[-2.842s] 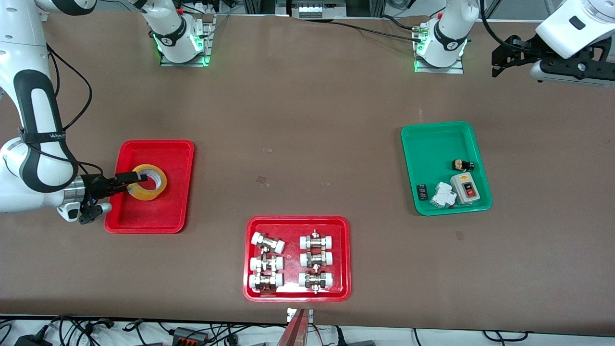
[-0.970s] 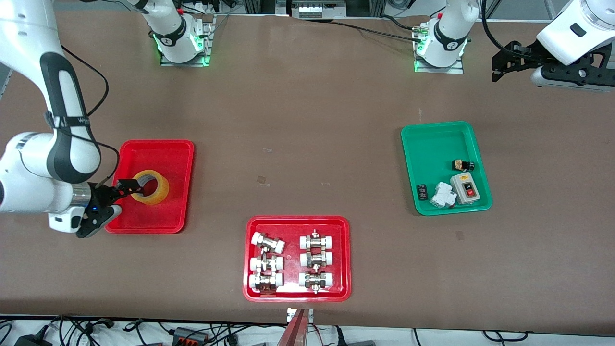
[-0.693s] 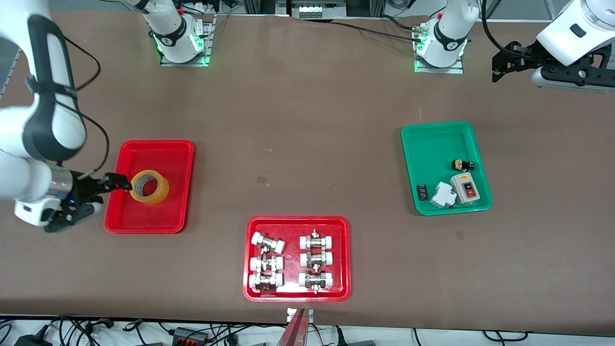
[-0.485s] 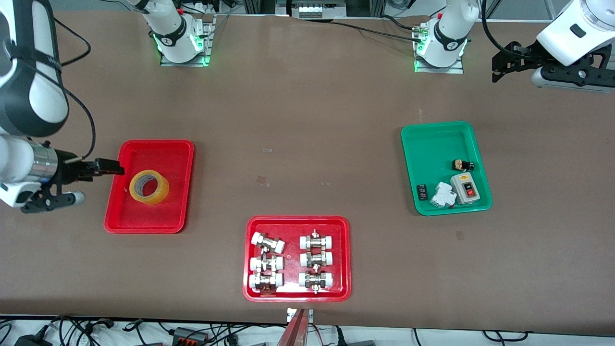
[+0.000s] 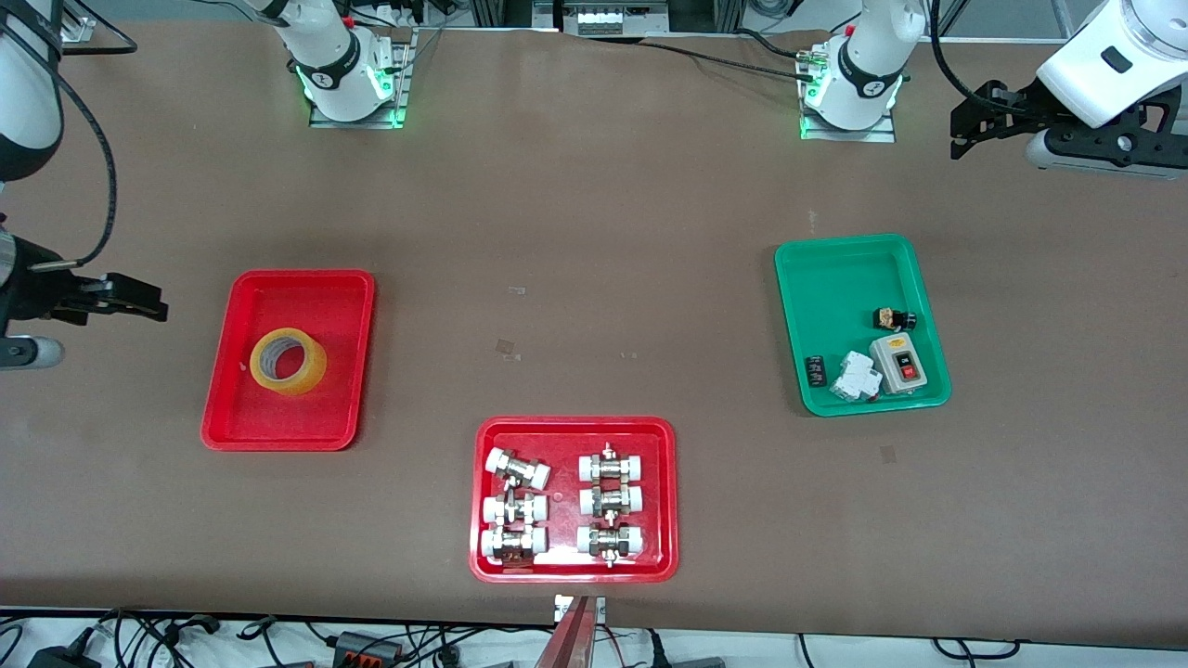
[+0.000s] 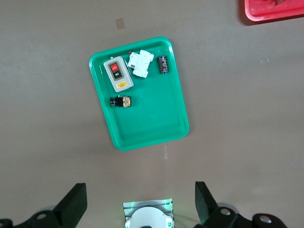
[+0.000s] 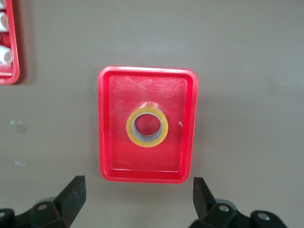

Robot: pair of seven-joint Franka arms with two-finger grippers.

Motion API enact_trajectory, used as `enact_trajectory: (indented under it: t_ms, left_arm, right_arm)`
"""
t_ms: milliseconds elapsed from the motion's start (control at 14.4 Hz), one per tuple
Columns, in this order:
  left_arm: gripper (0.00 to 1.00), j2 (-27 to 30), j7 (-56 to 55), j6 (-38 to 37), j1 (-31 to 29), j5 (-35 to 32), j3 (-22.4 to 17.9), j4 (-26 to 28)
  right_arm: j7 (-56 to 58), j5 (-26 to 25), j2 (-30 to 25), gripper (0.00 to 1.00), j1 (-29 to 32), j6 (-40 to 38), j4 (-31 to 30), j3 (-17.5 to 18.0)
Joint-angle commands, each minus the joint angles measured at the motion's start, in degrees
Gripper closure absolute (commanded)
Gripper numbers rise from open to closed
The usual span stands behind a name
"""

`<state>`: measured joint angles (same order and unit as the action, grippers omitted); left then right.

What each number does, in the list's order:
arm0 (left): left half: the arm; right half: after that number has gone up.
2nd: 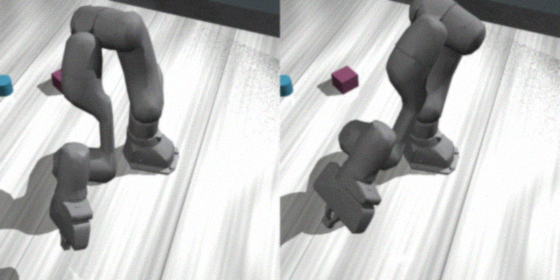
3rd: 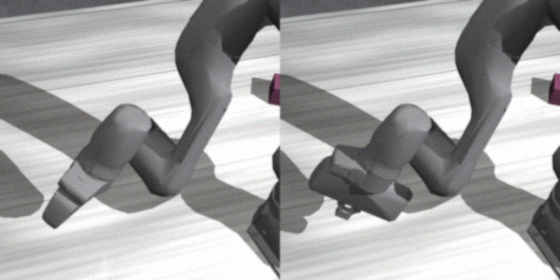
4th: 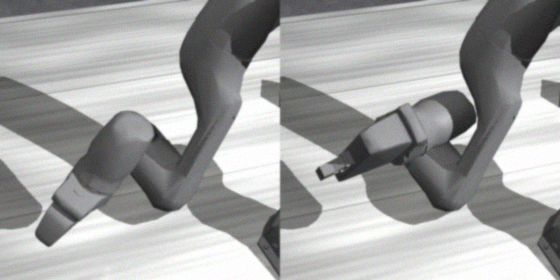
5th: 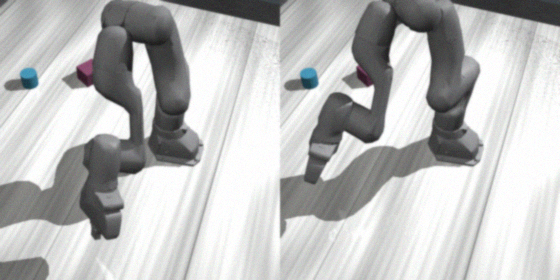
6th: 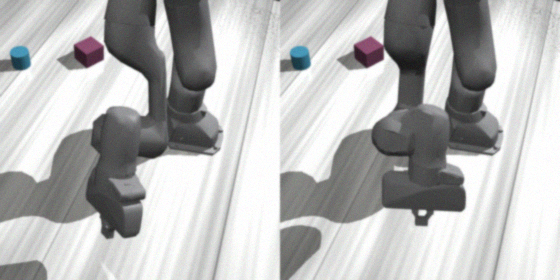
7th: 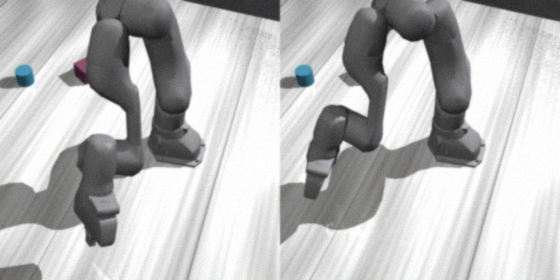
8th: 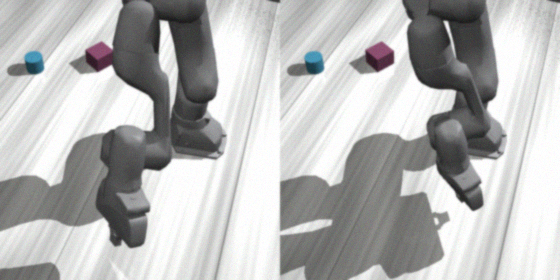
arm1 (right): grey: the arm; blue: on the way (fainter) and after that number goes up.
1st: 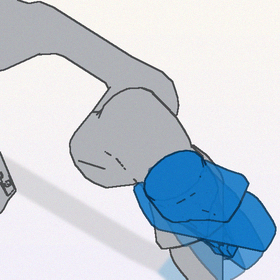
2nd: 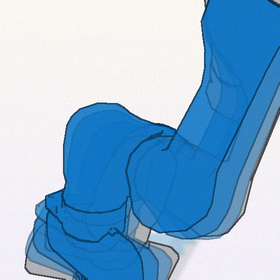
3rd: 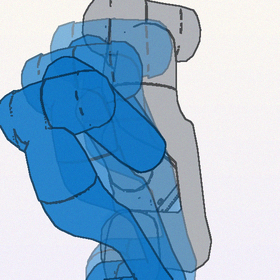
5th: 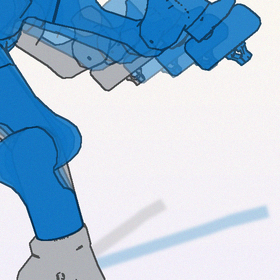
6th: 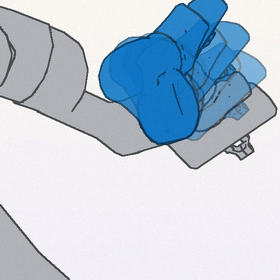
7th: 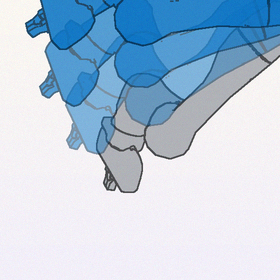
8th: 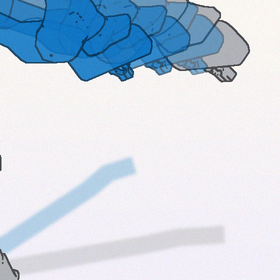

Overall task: Left arm passes tape to right arm into tray
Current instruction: 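Open the right gripper and raise it away from the tape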

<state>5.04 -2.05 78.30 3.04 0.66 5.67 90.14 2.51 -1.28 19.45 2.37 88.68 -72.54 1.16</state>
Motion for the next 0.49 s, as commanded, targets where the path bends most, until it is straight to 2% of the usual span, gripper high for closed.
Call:
enact_trajectory:
  t_ms: [0, 277, 416]
  left_arm:
    - [0.0, -0.56, -0.32, -0.16, -0.31, 0.92, 0.04, -1.28]
    - [0.0, -0.56, -0.23, -0.16, -0.31, 1.01, 0.04, -1.28]
    - [0.0, -0.56, -0.23, -0.16, -0.31, 1.01, 0.04, -1.28]
  right_arm:
    - [-2.16, -0.74, -2.3, 0.0, 0.44, 1.57, -0.05, 0.25]
    - [-2.07, -1.88, -7.13, 0.0, 0.17, 4.14, -4.26, -0.54]
    - [-2.16, -2.41, -11.07, 0.0, 0.26, 6.93, -10.56, -0.54]
